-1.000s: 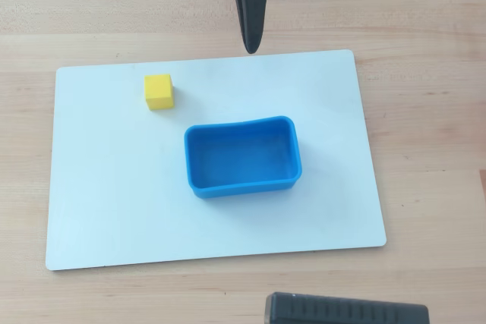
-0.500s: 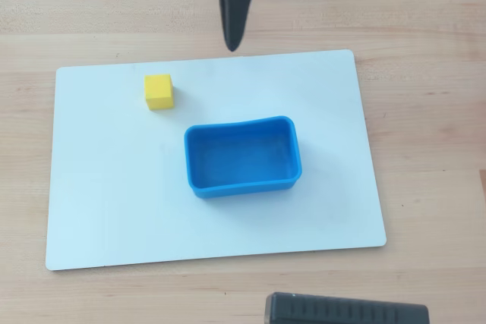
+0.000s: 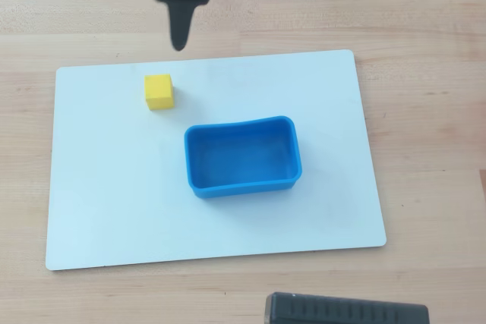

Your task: Pick up yellow cube and drop it in the blue rectangular bin

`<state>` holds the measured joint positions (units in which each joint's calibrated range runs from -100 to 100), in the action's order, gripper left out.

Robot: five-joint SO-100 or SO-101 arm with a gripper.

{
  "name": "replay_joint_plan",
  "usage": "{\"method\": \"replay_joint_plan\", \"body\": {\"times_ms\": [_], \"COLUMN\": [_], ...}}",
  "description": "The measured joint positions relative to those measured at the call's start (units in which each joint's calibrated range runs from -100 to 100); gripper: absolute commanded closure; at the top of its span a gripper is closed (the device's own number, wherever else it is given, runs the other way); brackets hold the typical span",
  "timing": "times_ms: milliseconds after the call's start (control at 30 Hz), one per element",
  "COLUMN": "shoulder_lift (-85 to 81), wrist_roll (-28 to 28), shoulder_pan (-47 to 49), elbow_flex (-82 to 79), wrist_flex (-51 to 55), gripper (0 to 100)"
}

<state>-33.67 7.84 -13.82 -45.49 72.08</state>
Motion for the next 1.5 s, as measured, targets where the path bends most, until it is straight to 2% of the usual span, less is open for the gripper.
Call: {"method": "replay_joint_plan", "body": {"times_ms": [333,633,733,800,1133,1500], "shoulder_lift": [20.7,35.1,36.2,36.2,36.2,36.2], "wrist_roll": [3.3,4.7,4.8,4.8,4.8,4.8], "shoulder_pan": [-4.6,-4.8,-4.8,-4.8,-5.3,-6.1], "elbow_flex": [16.6,25.6,26.0,26.0,26.0,25.8], "wrist_flex": [5.8,7.1,7.1,7.1,9.7,10.2], "gripper": [100,99,88,85,78,78]}}
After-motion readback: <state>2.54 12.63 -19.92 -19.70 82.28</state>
